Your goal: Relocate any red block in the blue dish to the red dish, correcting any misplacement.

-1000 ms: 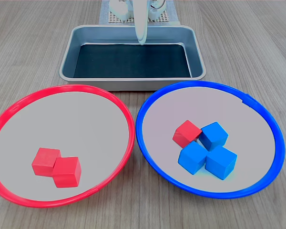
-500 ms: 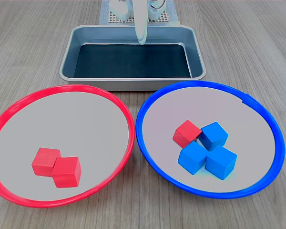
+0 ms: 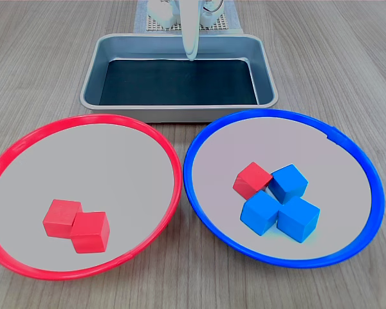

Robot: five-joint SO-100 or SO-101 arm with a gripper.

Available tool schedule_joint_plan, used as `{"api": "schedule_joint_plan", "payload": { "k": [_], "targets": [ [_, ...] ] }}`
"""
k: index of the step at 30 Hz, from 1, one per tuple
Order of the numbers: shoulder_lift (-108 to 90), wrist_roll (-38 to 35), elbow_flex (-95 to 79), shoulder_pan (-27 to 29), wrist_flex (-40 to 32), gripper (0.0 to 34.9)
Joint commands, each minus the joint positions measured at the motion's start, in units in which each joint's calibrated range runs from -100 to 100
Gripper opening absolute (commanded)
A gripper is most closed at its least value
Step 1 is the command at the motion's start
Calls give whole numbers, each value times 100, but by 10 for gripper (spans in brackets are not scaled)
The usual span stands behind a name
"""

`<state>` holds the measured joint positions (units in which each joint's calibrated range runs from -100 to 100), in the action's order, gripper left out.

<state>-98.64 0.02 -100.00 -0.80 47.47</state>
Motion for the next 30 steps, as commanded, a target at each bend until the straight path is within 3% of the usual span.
{"api": "schedule_joint_plan", "payload": {
  "k": [1,9,22,25,30],
  "targets": [
    [102,-259,109,-47,-96,3],
    [1689,-1231,1593,9,-310,3],
    [6209,-3287,5371,-386,-938,2],
    [6994,-3687,5881,-367,-1400,2],
    [8222,-4176,6181,-358,-2770,2]
  ]
}}
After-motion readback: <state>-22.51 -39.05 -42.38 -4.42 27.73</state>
